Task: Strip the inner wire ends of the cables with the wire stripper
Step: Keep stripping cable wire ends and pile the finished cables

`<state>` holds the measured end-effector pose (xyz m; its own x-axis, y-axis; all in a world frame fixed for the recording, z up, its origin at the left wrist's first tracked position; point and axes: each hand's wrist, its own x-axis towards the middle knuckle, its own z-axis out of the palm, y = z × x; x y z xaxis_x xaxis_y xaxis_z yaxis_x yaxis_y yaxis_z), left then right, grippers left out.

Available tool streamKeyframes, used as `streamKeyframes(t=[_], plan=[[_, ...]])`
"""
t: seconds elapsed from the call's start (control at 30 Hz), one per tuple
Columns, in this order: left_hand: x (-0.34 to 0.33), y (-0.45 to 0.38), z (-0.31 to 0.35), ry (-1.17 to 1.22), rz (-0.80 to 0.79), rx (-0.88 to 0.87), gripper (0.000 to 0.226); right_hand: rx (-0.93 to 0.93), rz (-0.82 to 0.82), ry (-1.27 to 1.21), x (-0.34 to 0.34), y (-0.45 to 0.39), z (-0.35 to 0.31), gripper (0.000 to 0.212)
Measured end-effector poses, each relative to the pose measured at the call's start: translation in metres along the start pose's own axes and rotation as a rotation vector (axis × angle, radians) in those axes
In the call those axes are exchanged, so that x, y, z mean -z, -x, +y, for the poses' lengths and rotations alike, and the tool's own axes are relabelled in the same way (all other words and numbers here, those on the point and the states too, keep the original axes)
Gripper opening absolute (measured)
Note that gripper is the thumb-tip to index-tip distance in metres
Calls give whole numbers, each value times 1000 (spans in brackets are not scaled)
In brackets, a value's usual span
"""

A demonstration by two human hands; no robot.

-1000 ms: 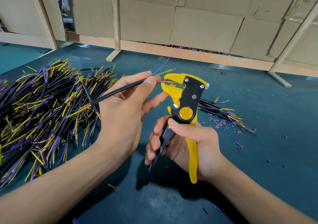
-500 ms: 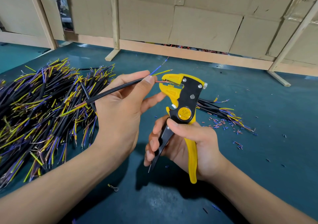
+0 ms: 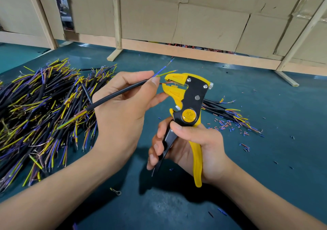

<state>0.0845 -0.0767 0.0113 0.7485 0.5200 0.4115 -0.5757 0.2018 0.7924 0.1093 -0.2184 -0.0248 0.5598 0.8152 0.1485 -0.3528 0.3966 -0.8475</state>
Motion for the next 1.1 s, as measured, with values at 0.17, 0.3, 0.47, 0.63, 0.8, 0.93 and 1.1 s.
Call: streamKeyframes(t=[0.17,0.3,0.47,0.63,0.8,0.93,1.1], plan=[[3,-5,4,-46,-28,-20,8,2,5,9,-2,1,-2,14],[4,-7,7,-48,-46,-23,10,7,-8,6,-3,2,-3,21],[4,-7,8,-77,-66,-32,13,6,-2,7,-3,4,-3,16],[5,-6,9,-131,-95,-106,10,11,-14,9,-2,3,-2,24],[6,-6,9,-167,-130,-154,7,19,-27,25,-2,3,-2,24],[5,-6,9,-156,-118,-155,9,23,-21,18,-4,4,-3,24],[5,-7,10,-134,-117,-135,13,5,-22,-14,-7,4,-4,23]])
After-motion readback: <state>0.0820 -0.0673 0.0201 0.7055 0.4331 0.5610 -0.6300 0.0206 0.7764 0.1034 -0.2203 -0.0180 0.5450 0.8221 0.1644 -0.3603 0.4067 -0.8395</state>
